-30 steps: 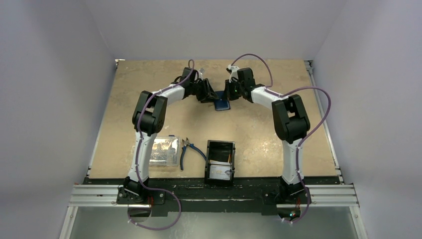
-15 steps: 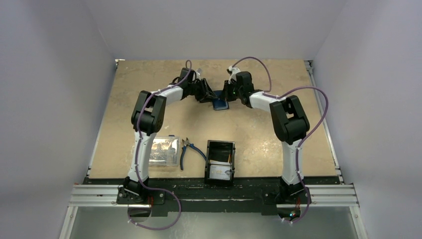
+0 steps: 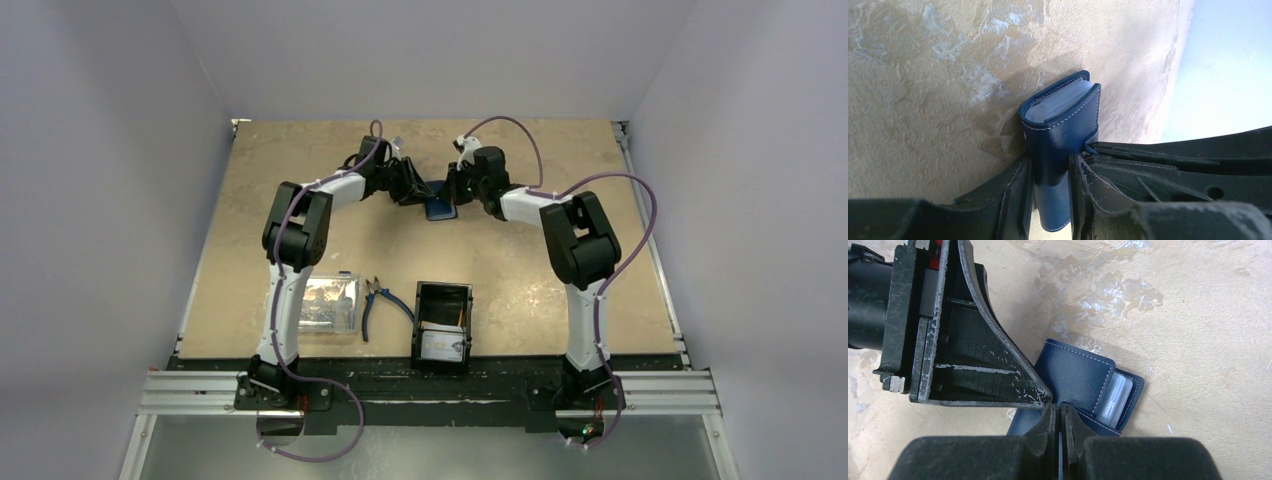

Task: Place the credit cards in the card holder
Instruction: Close the card holder at the center of the board.

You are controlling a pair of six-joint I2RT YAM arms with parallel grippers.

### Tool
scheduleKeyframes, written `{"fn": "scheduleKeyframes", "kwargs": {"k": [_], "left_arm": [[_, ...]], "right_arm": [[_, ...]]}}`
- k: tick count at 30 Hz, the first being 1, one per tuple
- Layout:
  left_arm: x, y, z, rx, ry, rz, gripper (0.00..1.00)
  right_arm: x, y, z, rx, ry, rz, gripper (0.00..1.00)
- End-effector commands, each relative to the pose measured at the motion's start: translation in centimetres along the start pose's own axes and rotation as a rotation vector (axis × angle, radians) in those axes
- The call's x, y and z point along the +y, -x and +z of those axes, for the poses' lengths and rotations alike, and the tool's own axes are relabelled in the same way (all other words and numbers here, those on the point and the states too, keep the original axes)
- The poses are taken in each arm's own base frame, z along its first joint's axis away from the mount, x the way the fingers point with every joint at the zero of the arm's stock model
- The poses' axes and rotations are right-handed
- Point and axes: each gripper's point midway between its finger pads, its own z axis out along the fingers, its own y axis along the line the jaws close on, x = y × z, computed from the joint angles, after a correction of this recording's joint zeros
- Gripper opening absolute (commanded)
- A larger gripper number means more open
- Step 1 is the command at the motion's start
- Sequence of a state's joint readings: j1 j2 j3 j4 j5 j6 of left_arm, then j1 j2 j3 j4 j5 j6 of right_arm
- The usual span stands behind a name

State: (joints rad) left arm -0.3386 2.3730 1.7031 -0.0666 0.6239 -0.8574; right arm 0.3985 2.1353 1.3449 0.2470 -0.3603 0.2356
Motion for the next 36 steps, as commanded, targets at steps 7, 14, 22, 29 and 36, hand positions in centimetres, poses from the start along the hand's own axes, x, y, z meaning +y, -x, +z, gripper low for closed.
{"fn": "scheduleKeyframes", "kwargs": {"k": [7,14,22,29,36], "left_arm": [[-3.0,-4.1,2.3,0.089,-0.093,0.052,0.22],[-3.1,-4.2,2.2,0.09,-0.096,0.054,0.2],[-3.7,-4.1,1.9,0.09,-0.12,0.046,0.18],[-4.6,-4.3,1.5,0.094,-0.159,0.038,0.18],[-5.2,-4.7,1.2,0.103,-0.194,0.02,0.18]], "right_arm": [[3.3,-21.0,-1.7,0.656,-0.049,-0.044,0.07],[3.4,-23.1,-2.0,0.731,-0.118,-0.124,0.09],[5.0,-25.4,-2.1,0.801,-0.089,-0.155,0.09],[9.0,-28.1,-1.8,0.839,0.106,-0.058,0.12],[11.1,-29.5,-2.6,0.857,0.234,0.037,0.18]]}}
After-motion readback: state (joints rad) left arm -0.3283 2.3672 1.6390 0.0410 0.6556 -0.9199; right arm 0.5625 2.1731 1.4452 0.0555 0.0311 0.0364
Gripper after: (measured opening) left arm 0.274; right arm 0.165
